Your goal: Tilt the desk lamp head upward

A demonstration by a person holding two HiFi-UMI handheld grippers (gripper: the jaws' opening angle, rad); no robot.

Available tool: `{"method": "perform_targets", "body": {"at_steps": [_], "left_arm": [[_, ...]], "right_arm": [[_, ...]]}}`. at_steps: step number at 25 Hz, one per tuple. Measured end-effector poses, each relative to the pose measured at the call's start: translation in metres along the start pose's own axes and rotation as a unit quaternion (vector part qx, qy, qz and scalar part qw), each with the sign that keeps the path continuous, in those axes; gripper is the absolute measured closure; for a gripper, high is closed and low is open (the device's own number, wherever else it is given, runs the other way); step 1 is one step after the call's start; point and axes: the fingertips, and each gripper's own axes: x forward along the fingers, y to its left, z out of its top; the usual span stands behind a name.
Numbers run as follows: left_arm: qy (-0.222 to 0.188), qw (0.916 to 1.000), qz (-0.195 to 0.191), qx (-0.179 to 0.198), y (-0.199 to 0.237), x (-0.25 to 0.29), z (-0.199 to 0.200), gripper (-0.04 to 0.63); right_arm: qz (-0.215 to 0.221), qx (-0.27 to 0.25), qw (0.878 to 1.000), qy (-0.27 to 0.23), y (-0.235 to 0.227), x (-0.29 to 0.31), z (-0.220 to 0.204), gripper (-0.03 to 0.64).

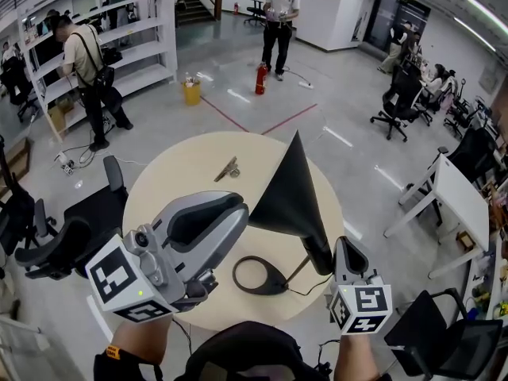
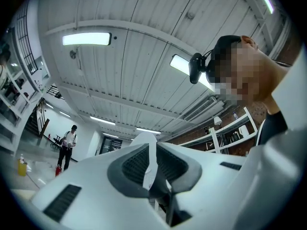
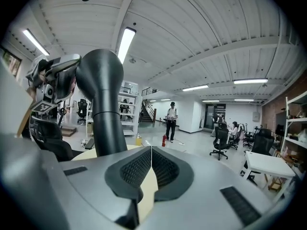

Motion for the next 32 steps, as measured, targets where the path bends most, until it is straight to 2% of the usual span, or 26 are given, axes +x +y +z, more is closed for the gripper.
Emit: {"method": "perform_targets", "body": {"at_steps": [5, 12, 16, 21, 24, 28, 30, 32], "left_arm": [[0.007, 0.9991, 0.04, 0.01, 0.006, -0.026, -0.017, 0.515], [0.083, 0.9919, 0.079, 0.054, -0.001, -0.056, -0.085, 0.516], [0.12, 0.9866, 0.097, 0.054, -0.008, -0.082, -0.124, 0.517], [0.143, 0.9786, 0.121, 0.086, -0.014, -0.121, -0.149, 0.517], [0.152, 0.9747, 0.146, 0.075, -0.011, -0.138, -0.161, 0.518], [0.164, 0.9704, 0.176, 0.018, -0.006, -0.162, -0.18, 0.528], [0.167, 0.9705, 0.174, 0.008, -0.008, -0.17, -0.186, 0.537], [0.164, 0.9728, 0.163, 0.015, -0.011, -0.175, -0.189, 0.548]], "right_arm": [[-0.016, -0.001, 1.0, -0.009, 0.01, -0.016, 0.005, 0.6], [-0.033, -0.004, 0.999, -0.026, 0.035, -0.036, 0.009, 0.6], [-0.031, -0.005, 0.999, -0.044, 0.059, -0.05, 0.009, 0.6], [-0.052, -0.003, 0.998, -0.043, 0.093, -0.067, -0.001, 0.6], [-0.062, 0.0, 0.998, -0.025, 0.105, -0.074, -0.012, 0.6], [-0.049, -0.009, 0.999, 0.015, 0.136, -0.079, -0.034, 0.6], [-0.039, -0.013, 0.999, 0.029, 0.153, -0.078, -0.047, 0.6], [-0.028, -0.016, 0.999, 0.038, 0.17, -0.076, -0.057, 0.6]]}}
